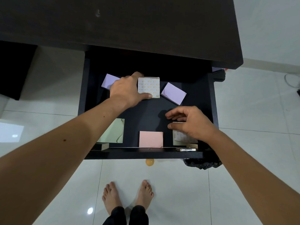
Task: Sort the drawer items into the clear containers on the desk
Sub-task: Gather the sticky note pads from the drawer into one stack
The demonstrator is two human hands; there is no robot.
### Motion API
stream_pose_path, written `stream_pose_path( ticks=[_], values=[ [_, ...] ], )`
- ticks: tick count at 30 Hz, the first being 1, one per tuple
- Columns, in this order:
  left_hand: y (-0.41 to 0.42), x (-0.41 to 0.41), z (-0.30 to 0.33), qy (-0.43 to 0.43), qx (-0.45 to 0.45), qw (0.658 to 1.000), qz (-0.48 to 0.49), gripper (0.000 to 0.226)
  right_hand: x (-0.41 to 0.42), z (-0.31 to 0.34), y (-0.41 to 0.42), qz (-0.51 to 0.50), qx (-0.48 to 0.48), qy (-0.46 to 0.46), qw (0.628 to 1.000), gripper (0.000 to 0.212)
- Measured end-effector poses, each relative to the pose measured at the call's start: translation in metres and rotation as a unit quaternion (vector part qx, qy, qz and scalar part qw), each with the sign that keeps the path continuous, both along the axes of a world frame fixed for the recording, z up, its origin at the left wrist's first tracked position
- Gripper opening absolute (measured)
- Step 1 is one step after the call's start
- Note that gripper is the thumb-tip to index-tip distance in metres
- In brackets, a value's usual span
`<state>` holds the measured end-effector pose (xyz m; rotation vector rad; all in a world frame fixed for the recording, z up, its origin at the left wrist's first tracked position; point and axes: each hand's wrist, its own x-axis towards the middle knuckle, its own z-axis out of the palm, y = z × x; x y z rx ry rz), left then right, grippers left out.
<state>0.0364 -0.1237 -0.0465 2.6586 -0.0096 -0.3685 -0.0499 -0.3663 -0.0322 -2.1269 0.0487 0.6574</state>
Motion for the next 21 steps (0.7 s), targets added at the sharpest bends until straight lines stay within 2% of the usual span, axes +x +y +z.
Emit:
stream_pose_path(
  ticks=[8, 16, 21],
  values=[
    [0.008, -0.017, -0.006, -0.040, -0.122, 0.991, 0.033, 0.078, -0.001, 0.006, 0.000, 0.026, -0.049, 0.001, 0.998, 0.041],
    [0.018, -0.027, -0.003, -0.012, -0.224, 0.974, 0.016, 0.071, -0.004, 0.012, -0.001, 0.078, -0.160, 0.003, 0.984, 0.047],
    [0.025, -0.029, -0.002, 0.025, -0.296, 0.955, 0.025, 0.066, -0.002, 0.013, -0.001, 0.111, -0.190, 0.003, 0.976, 0.046]
  ],
)
